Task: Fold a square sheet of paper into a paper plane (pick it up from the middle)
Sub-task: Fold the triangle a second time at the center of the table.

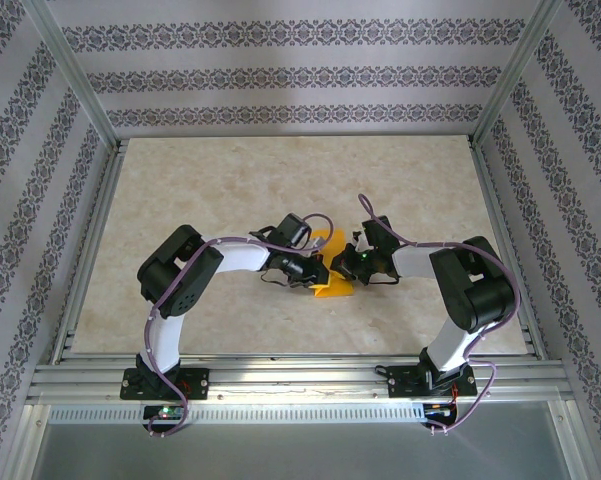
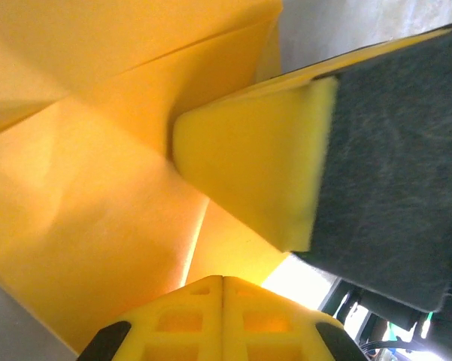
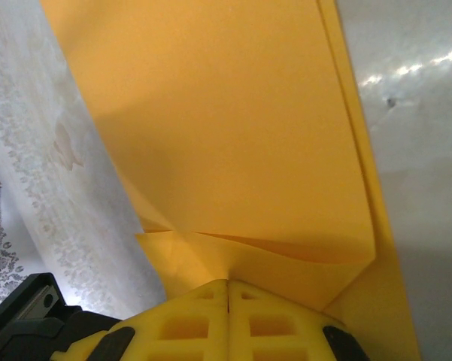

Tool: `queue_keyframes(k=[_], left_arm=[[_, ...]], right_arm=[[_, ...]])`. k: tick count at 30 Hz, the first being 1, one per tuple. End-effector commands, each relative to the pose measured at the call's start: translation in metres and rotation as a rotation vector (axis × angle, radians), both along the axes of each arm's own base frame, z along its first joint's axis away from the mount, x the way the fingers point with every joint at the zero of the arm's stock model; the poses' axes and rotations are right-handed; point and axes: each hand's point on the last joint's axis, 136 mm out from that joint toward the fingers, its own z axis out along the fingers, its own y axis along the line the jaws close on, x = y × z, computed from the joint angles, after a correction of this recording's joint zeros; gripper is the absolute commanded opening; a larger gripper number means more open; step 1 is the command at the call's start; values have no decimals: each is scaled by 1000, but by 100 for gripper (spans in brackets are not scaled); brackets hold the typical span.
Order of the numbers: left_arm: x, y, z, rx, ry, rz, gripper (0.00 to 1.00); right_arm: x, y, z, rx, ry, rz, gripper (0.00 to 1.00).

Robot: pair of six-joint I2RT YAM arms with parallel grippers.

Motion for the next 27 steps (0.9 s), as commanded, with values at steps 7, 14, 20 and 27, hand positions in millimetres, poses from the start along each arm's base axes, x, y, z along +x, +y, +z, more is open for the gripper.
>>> queue_keyframes(k=[7,14,20,27], left_arm=[[-20,13,-17,59,15,-28,5],[-30,23,-20,79,21,-27,5],[-44,36,-24,108,29,-24,5],[-49,47,-8,108,-24,-3,2]], right_arm=[[-26,-26,-32,-111,124,-31,0],[-27,-27,-32,-115,122,-32,0],[-27,-28,-33,-115,123,-30,0],[-28,-28,-33,-113,125,-31,0]])
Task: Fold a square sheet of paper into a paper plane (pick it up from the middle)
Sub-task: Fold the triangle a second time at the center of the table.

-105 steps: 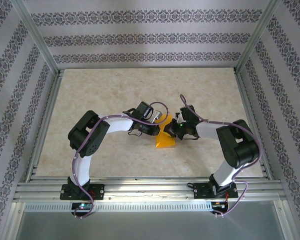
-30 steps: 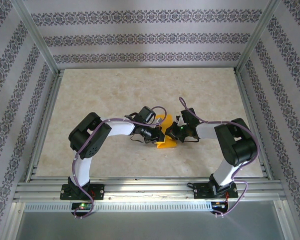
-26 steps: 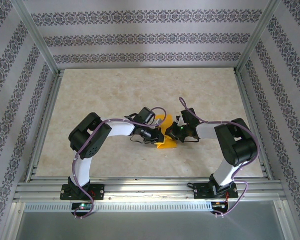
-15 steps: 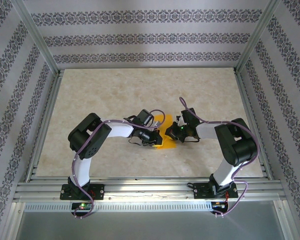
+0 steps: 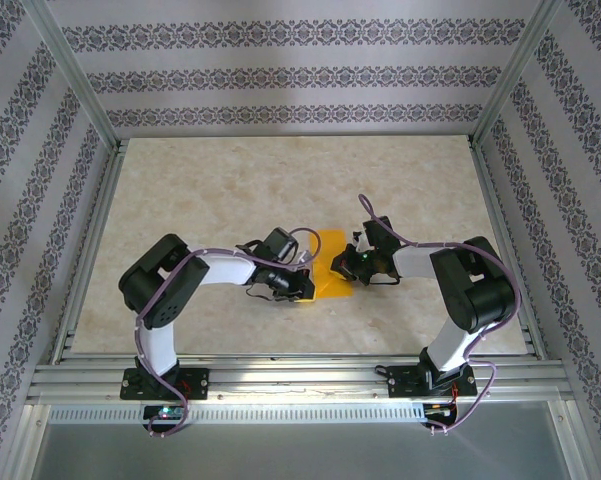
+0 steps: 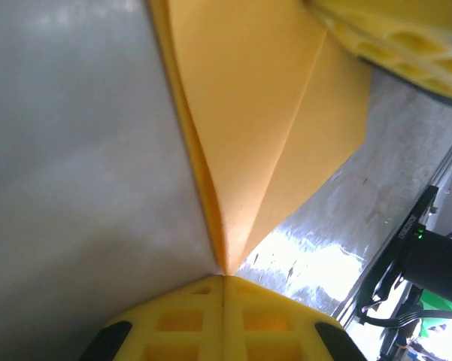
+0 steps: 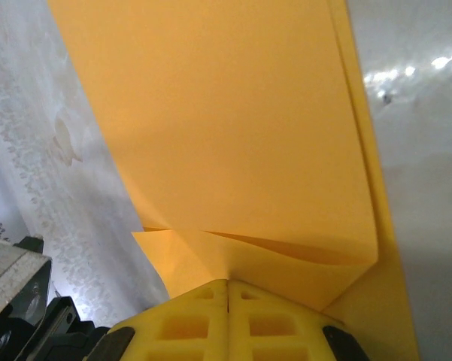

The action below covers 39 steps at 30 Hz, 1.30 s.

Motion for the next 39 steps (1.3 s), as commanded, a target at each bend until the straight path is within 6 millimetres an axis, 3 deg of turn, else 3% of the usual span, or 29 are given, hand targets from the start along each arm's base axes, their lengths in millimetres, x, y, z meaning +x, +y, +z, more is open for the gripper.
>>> queue_keyframes(k=[1,6,9,17,22,31,39], left_arm=[[-10,9,10,27,-32,-2,2],[14,1,52,-61,-171,63,1],[26,-14,61,-120,-161,56,1],[47,-42,42,-122,-112,20,0],[50,-44,28,-71,-94,-14,0],[27,-15,-28,83,-12,-23,0],[8,3,-37,124,24,-3,0]], right_arm=[[-26,-25,-31,-112,129,-40,0],[-25,-24,-30,-107,124,-43,0],[-23,-22,-29,-104,122,-38,0],[-22,-21,-28,-98,125,-37,0],[-23,-20,-28,-92,132,-31,0],[-18,-15,-16,-75,104,-13,0],[-14,-3,14,-39,7,38,4]])
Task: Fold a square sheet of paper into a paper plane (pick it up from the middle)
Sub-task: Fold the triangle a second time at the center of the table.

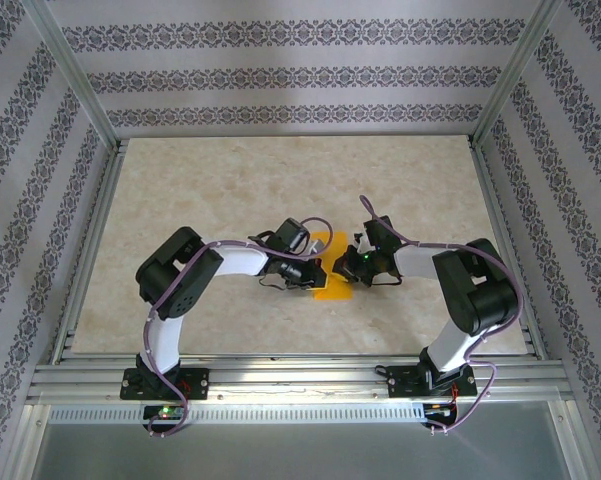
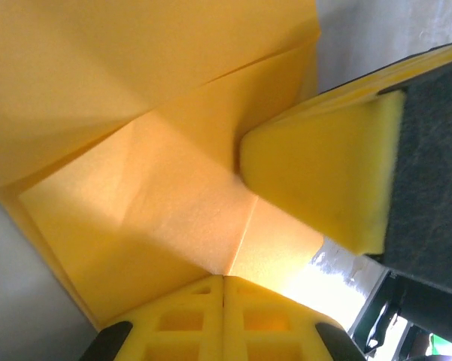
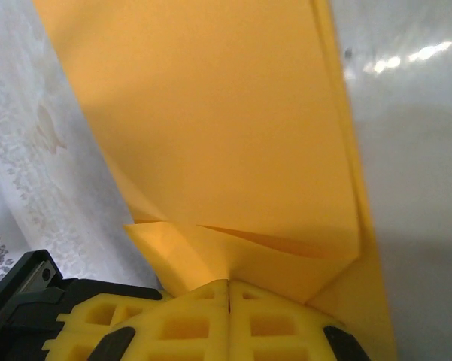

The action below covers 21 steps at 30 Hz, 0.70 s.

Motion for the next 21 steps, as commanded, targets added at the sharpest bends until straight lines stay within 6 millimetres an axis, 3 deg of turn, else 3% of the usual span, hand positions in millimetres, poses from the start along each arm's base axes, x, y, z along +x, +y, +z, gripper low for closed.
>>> queue_keyframes(k=[1,6,13,21], left_arm=[[-29,35,-35,153,90,16,0],[-35,41,-33,143,88,47,0],[-35,41,-30,106,93,96,0],[-39,39,-35,65,121,122,0]], right_arm=[[-5,-1,14,-16,-41,21,4],[-14,18,23,8,-70,75,1],[-19,33,7,4,-35,87,0],[-18,12,-25,-107,17,48,0]])
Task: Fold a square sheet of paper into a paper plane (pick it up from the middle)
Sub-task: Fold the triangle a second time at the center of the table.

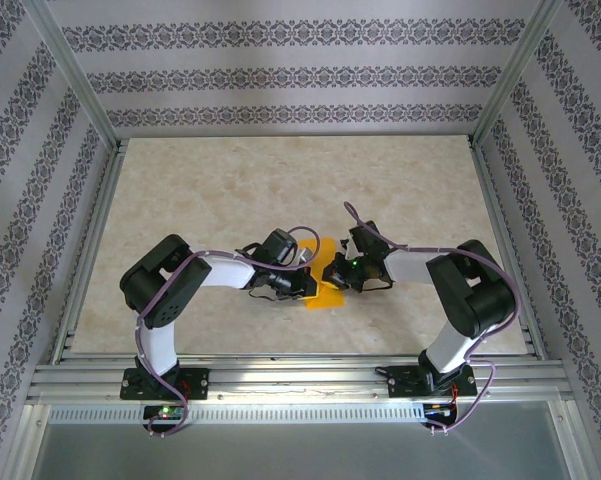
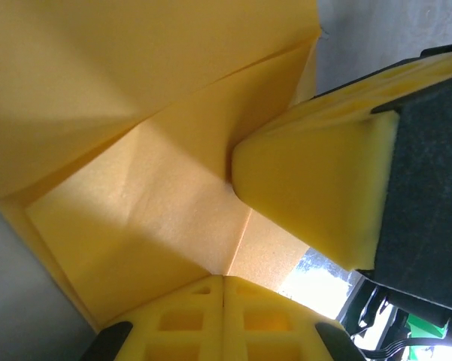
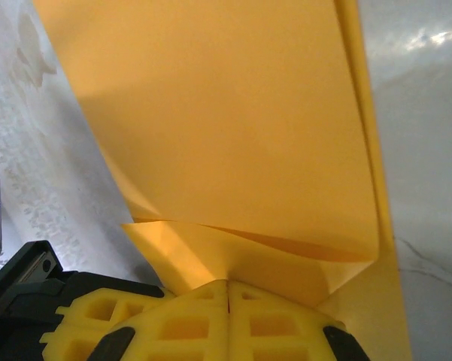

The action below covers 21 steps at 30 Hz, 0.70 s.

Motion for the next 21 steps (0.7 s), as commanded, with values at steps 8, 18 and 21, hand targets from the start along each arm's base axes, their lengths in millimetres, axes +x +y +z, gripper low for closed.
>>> queue_keyframes(k=[8,18,21], left_arm=[[-20,24,-37,112,93,41,0],[-22,25,-34,107,79,25,0],[-22,24,-32,102,74,21,0]], right_arm=[[24,-35,-12,-45,-39,-109,0],[45,-58,0,-66,-96,-164,0],[47,-49,20,-24,-149,-145,0]])
